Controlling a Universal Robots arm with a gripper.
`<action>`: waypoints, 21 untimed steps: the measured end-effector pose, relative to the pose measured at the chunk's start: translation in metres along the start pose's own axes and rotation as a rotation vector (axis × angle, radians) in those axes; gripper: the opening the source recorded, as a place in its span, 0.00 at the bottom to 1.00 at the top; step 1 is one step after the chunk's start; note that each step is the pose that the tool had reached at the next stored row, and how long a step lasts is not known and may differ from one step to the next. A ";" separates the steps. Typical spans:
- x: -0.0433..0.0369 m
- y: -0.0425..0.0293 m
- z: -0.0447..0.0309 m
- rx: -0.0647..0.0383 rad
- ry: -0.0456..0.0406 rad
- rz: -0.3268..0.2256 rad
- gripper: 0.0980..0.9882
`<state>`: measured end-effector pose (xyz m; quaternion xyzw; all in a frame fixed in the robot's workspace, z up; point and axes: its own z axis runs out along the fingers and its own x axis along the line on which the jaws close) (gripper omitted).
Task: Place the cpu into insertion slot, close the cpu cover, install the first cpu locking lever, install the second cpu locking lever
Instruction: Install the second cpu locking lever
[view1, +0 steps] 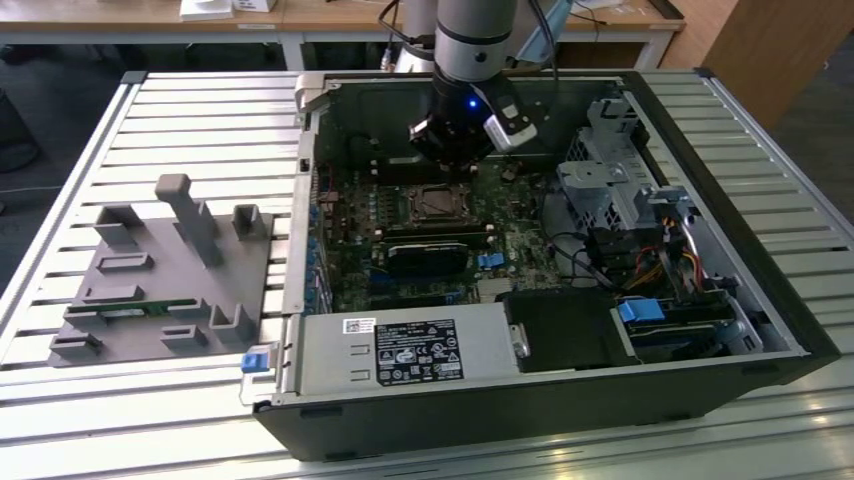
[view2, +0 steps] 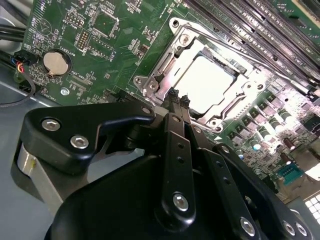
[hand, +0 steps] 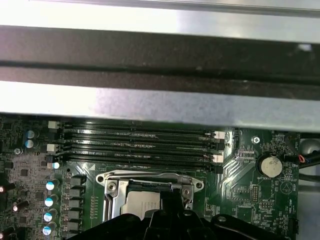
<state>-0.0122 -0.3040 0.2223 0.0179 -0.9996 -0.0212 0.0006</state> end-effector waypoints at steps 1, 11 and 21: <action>0.0000 -0.0003 0.0000 0.000 0.0000 0.000 0.01; 0.0001 -0.0037 -0.0001 0.000 0.0000 0.000 0.01; 0.0002 -0.0055 -0.0117 -0.002 0.0035 0.000 0.01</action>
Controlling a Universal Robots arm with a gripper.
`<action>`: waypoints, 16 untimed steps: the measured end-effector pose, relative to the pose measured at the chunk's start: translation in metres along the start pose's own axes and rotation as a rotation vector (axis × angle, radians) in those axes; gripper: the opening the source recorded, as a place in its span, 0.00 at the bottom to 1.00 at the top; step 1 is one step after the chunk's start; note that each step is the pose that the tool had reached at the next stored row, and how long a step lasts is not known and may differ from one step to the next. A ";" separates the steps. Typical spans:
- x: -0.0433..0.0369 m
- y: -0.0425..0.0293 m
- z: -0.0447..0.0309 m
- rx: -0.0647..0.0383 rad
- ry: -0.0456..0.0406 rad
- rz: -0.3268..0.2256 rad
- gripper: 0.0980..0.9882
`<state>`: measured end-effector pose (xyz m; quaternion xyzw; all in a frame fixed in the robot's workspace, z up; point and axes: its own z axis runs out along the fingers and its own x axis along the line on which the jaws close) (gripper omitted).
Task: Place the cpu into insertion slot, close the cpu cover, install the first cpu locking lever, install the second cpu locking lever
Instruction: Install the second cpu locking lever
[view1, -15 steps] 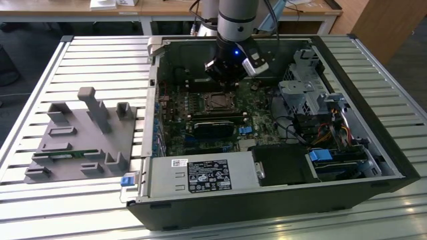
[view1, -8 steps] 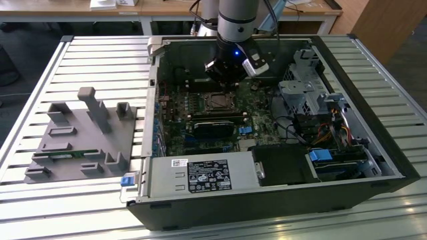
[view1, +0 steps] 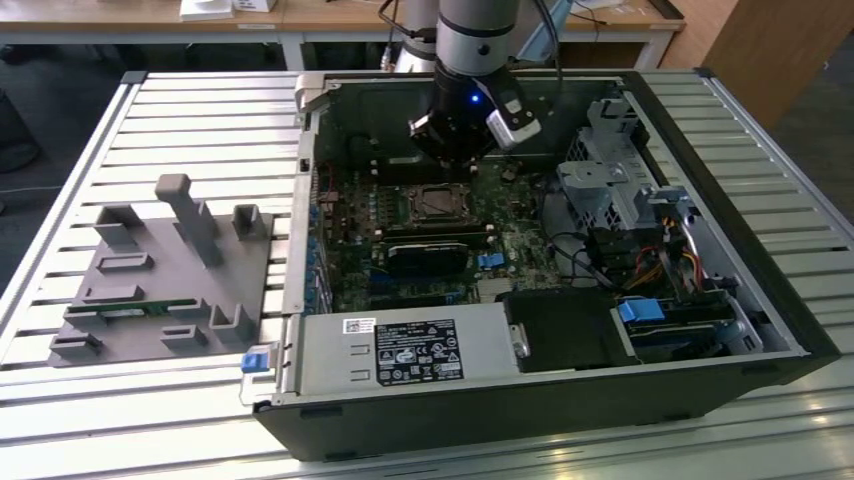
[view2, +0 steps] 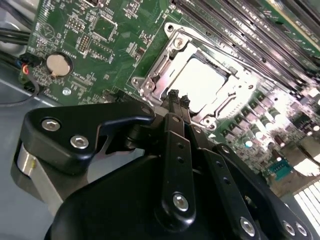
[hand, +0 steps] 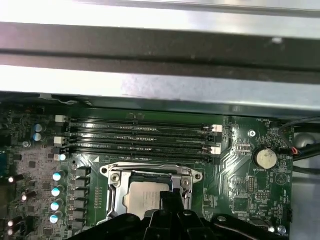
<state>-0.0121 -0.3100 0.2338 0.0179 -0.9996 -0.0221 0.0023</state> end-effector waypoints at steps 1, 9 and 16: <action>0.0000 0.0001 -0.0022 0.000 0.0013 0.000 0.01; 0.0006 -0.0133 -0.0045 0.000 0.0016 0.000 0.01; 0.0011 -0.0298 -0.0046 -0.003 0.0014 0.000 0.01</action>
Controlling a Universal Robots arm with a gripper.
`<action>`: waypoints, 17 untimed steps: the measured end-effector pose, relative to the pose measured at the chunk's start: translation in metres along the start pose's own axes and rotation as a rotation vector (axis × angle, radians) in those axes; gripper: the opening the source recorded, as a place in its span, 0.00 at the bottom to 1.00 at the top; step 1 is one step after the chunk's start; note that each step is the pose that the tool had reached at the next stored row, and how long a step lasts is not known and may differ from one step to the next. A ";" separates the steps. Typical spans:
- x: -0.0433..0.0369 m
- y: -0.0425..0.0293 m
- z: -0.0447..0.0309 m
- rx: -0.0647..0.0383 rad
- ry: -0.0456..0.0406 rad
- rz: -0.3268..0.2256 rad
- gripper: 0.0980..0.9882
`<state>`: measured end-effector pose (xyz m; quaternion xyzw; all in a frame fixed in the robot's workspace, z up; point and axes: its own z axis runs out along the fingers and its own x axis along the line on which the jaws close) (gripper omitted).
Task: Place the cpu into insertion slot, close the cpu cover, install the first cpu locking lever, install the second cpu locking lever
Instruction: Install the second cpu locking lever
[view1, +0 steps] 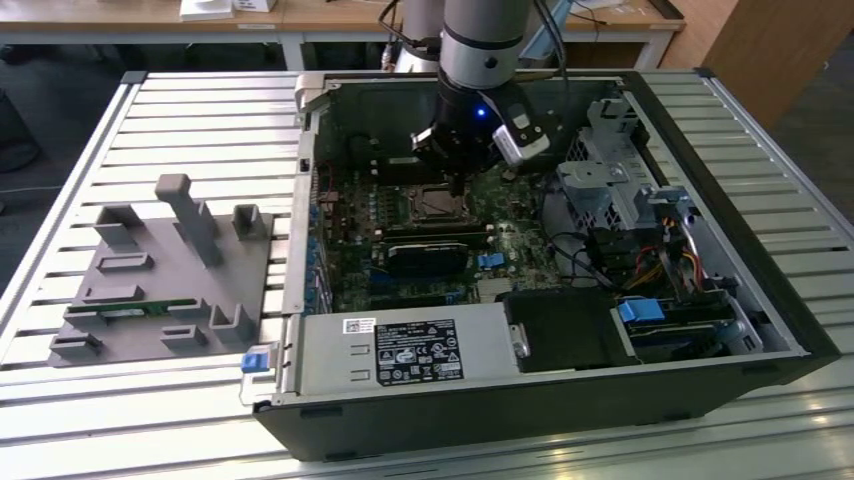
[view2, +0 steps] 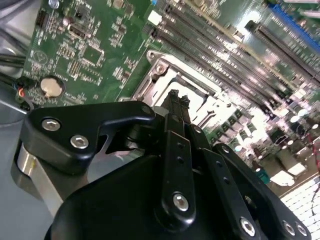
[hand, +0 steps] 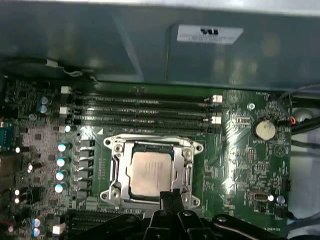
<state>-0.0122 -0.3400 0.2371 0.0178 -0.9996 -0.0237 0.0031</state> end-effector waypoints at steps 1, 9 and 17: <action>0.0001 -0.0018 0.0001 -0.001 0.0000 0.000 0.01; 0.0004 -0.0107 -0.0002 -0.048 -0.0018 0.000 0.01; 0.0015 -0.0267 -0.0004 -0.048 -0.0017 0.000 0.01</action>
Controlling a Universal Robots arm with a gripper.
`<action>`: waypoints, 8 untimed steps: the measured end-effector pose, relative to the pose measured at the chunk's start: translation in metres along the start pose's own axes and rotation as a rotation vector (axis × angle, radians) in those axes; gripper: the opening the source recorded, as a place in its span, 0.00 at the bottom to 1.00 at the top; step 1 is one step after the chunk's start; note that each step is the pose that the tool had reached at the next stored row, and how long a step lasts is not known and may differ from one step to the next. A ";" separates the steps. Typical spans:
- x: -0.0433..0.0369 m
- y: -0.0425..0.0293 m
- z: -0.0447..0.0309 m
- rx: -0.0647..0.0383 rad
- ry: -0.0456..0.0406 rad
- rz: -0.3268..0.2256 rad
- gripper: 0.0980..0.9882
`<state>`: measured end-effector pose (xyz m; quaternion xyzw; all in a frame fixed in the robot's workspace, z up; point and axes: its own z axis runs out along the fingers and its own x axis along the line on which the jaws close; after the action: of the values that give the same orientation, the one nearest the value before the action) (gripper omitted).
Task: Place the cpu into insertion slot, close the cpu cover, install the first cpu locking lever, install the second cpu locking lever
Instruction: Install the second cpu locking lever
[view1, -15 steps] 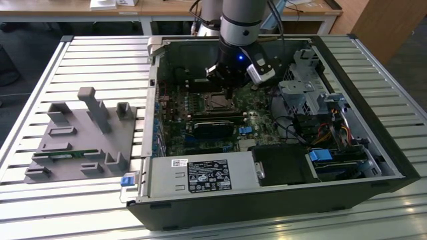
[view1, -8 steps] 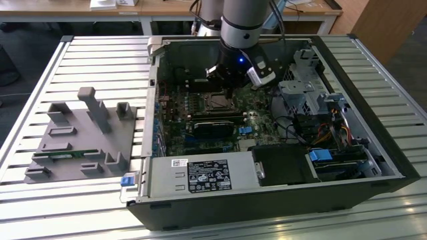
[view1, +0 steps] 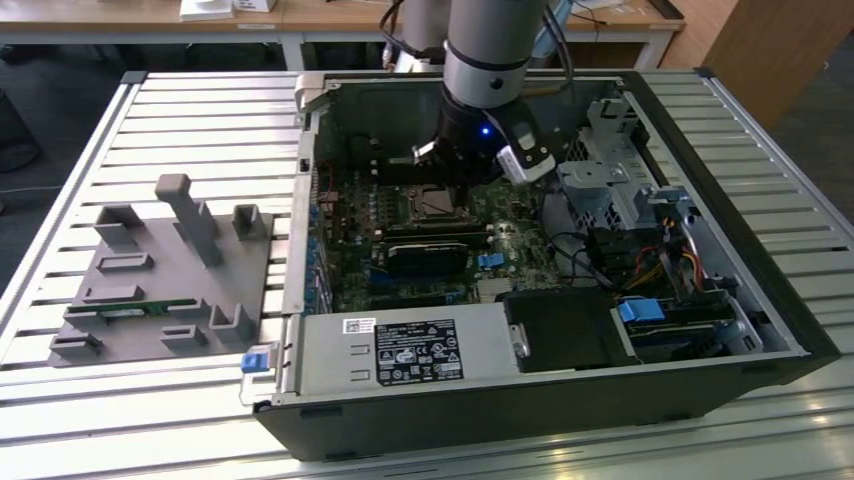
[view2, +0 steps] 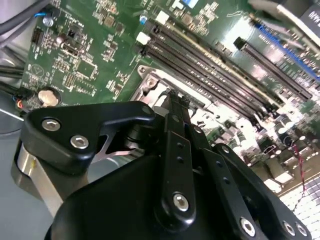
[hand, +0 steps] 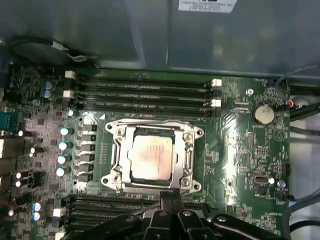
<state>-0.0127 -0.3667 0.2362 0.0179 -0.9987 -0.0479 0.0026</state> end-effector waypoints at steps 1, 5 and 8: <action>0.0007 -0.0010 0.0000 0.000 -0.0001 0.000 0.01; 0.0106 -0.0034 0.0004 0.000 0.0000 0.000 0.01; 0.0199 -0.0053 0.0005 0.000 -0.0001 0.000 0.01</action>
<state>-0.0324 -0.3727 0.2353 0.0178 -0.9987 -0.0478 0.0026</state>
